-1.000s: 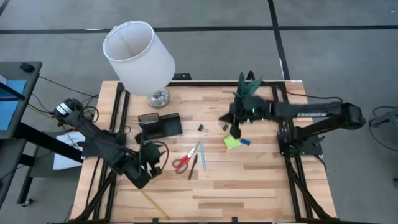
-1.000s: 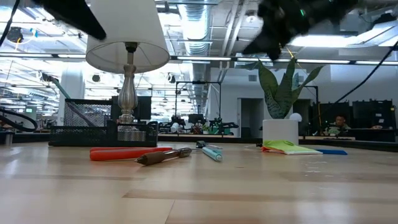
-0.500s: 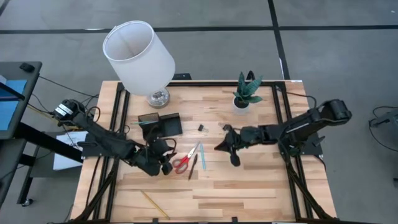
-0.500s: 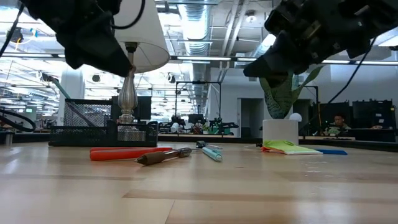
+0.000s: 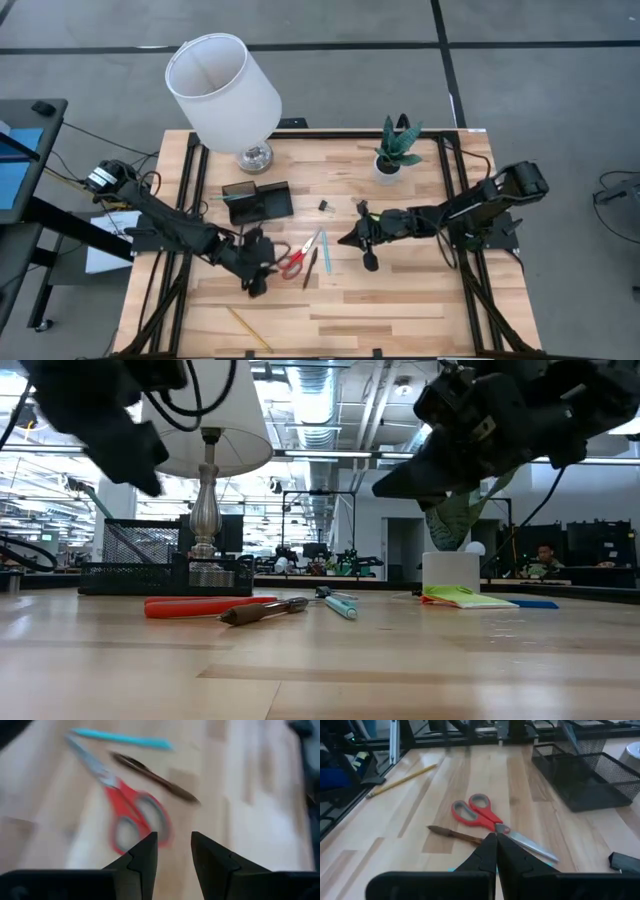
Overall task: Pick and place office supplies into organizer
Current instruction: Put the yellow pencil into the black desk organizer
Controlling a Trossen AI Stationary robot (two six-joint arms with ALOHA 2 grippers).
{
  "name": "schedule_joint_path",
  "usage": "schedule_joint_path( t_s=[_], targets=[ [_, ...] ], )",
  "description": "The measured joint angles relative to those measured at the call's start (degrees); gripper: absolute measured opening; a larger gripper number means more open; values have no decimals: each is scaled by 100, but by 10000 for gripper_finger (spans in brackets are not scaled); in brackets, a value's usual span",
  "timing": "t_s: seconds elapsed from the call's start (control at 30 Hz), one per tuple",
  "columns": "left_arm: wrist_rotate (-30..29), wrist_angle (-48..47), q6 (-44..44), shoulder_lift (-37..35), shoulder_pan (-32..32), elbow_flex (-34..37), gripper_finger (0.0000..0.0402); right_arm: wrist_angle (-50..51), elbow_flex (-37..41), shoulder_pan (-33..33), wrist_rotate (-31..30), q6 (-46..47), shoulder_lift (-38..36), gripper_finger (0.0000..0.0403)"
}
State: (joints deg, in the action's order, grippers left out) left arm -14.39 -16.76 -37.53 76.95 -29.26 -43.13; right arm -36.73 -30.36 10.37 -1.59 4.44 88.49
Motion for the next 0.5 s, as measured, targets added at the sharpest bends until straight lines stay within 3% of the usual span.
schedule_joint_path(
  t_s=[0.5],
  targets=[
    [233,-70,190,0,-415,-4,110,-20,-130,240,32,491,0,1]
  ],
)
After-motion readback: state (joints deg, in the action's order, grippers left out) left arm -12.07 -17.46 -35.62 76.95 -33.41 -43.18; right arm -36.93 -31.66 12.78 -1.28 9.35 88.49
